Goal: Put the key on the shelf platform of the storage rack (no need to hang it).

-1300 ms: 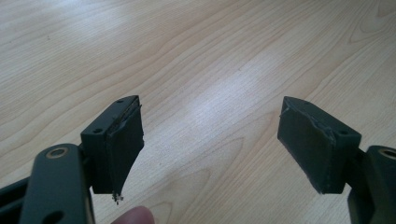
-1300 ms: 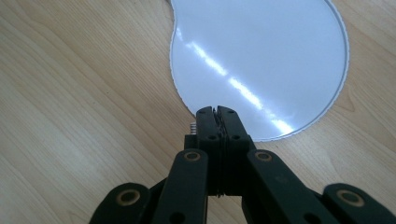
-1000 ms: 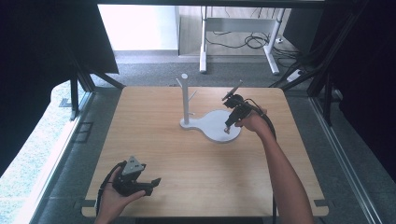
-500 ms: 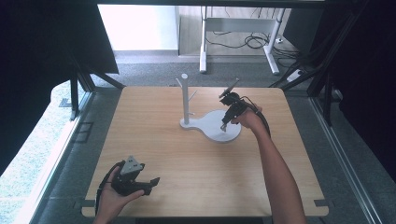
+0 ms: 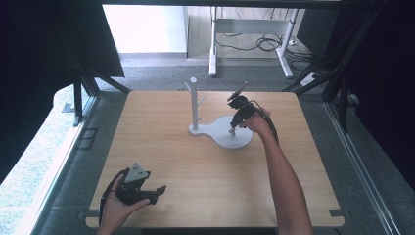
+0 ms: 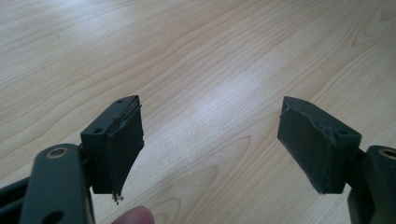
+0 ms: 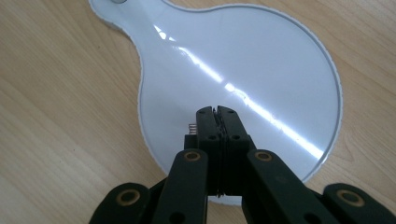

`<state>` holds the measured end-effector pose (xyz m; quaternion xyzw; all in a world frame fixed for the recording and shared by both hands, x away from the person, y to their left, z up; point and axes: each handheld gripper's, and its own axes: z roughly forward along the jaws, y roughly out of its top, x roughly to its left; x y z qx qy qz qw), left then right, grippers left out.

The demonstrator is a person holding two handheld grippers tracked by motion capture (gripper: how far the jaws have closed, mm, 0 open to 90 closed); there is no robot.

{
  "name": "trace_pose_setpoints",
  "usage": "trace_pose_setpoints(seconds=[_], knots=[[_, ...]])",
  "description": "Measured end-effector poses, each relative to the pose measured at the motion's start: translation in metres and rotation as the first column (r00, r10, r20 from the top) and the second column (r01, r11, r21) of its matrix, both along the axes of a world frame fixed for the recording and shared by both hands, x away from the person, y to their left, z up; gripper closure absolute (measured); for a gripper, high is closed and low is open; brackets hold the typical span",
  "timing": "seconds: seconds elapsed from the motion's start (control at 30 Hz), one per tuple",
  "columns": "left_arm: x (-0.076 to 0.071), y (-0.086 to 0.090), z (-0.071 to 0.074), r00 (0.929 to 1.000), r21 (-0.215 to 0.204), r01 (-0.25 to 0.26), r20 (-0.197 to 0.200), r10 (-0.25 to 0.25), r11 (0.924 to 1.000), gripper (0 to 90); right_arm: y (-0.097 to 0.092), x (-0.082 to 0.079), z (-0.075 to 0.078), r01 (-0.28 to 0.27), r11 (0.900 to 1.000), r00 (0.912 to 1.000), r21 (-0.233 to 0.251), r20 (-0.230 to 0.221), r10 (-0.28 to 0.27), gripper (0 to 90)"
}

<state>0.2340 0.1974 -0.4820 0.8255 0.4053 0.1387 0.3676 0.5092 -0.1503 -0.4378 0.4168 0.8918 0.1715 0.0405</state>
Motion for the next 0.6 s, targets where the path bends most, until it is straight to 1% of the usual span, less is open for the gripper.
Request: trace_pose_setpoints(seconds=[0.13,0.2,0.23,0.33,0.4,0.5,0.6], knots=[[0.000,0.001,0.000,1.0000,0.000,-0.003,0.001,0.003,1.0000,22.7,0.000,0.003,-0.007,0.021,0.9998,0.9998,0.001,0.004,-0.021,89.5],[0.000,0.000,0.000,1.0000,0.000,-0.003,-0.001,0.003,1.0000,22.7,-0.001,0.004,-0.013,0.031,0.9995,0.9995,-0.002,0.001,-0.031,89.5],[0.000,0.000,-0.001,1.0000,0.003,-0.001,-0.002,0.001,1.0000,22.8,0.000,0.004,-0.019,0.039,0.9992,0.9992,-0.001,0.000,-0.039,89.5],[0.000,-0.001,-0.001,1.0000,0.004,0.000,-0.003,0.000,1.0000,22.8,0.000,0.005,-0.026,0.043,0.9991,0.9991,0.004,-0.004,-0.043,89.4],[0.001,-0.001,-0.002,1.0000,0.005,0.001,-0.004,-0.001,1.0000,22.7,-0.001,0.005,-0.029,0.048,0.9988,0.9988,0.007,0.004,-0.048,89.3],[0.001,-0.001,-0.002,1.0000,0.005,-0.001,-0.004,0.001,1.0000,22.7,-0.001,0.005,-0.030,0.054,0.9984,0.9985,0.017,0.006,-0.054,88.8],[0.001,-0.001,-0.001,1.0000,0.004,-0.001,-0.002,0.001,1.0000,22.8,-0.001,0.005,-0.032,0.052,0.9985,0.9986,0.015,0.010,-0.052,88.5]])
